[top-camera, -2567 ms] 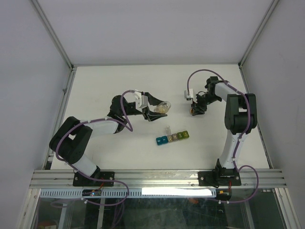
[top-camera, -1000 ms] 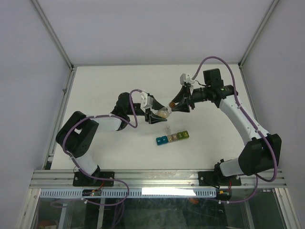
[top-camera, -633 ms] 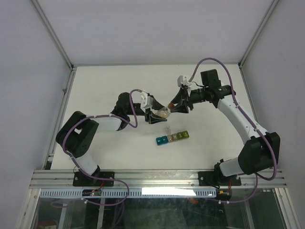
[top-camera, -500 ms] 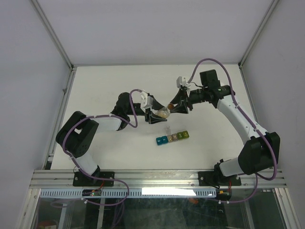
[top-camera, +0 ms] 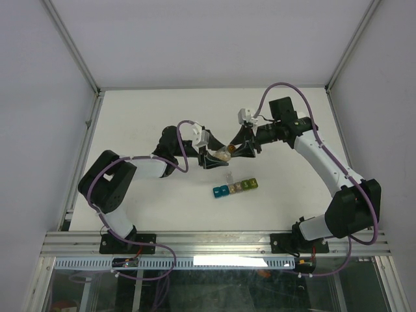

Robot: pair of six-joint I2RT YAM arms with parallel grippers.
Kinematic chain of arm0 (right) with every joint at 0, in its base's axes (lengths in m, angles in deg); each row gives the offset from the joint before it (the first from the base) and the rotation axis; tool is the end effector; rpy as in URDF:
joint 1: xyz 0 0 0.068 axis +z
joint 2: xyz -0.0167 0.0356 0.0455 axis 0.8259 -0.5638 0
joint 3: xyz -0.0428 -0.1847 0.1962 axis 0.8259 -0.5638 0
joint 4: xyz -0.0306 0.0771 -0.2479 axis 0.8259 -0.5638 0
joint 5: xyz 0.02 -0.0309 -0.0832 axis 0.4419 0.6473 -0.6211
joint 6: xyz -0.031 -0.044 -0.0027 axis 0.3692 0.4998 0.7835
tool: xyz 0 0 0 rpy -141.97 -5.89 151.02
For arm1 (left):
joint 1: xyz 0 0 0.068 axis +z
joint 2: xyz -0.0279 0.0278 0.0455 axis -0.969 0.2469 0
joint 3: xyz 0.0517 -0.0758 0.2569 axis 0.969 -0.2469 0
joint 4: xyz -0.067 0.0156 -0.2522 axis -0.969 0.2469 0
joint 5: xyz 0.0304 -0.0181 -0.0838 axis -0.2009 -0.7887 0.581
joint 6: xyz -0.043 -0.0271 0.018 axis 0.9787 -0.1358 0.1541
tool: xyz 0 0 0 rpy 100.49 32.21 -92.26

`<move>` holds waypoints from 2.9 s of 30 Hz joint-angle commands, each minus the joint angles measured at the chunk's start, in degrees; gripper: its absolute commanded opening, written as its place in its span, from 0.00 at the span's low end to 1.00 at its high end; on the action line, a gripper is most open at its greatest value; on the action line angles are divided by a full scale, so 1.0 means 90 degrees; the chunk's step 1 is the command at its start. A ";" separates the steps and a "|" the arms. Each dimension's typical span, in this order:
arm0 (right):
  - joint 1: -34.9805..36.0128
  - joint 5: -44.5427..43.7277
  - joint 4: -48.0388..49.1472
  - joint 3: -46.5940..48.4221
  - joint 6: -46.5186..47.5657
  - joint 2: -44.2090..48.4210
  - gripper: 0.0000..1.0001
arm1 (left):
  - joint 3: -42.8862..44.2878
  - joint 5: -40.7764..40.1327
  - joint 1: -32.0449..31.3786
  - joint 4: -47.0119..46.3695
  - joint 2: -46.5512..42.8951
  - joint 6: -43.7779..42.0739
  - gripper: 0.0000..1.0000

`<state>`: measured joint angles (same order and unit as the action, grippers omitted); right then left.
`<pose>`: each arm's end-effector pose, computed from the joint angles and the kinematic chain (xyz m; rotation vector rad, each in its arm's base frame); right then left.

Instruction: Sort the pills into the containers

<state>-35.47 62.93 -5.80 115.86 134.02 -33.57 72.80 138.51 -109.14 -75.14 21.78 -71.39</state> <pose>0.2596 0.1296 0.3170 -1.5442 1.3775 1.0315 0.2720 -0.2165 0.2159 1.2667 1.1379 -1.2065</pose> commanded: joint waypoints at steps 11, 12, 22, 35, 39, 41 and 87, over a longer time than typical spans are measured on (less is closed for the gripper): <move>0.0071 -0.0243 0.0330 -0.0194 0.0088 0.0065 0.11 | -0.0045 0.0310 0.0077 -0.2177 0.0106 0.1306 0.00; 0.0082 -0.0287 0.0383 -0.0191 -0.0004 0.0054 0.11 | -0.0044 0.0291 0.0077 -0.2230 0.0121 0.1330 0.00; 0.0262 -0.1050 0.0528 -0.0104 -0.0634 -0.0175 0.13 | -0.0133 -0.0999 0.0072 -0.1340 -0.0181 0.0626 0.00; 0.0428 -0.1919 0.0909 0.0333 -0.2775 -0.0803 0.09 | -0.0356 -0.2031 -0.0079 -0.1082 -0.0395 -0.0058 0.00; 0.0488 -0.2292 0.0833 0.0494 -0.3289 -0.0936 0.09 | -0.0203 -0.2402 -0.0232 -0.0413 -0.0413 -0.0615 0.00; 0.0586 -0.2522 0.0701 0.0582 -0.3359 -0.0961 0.09 | -0.0170 -0.2482 -0.0242 -0.0319 -0.0395 -0.0667 0.00; -0.0177 0.0327 -0.3716 0.2141 0.4727 -0.0991 0.90 | 0.0497 0.0432 0.0126 0.0536 -0.0051 0.0077 0.00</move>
<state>-38.47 65.07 -38.58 133.35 173.52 -43.23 75.07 136.93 -108.26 -69.81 20.77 -71.92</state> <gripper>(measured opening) 0.932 0.513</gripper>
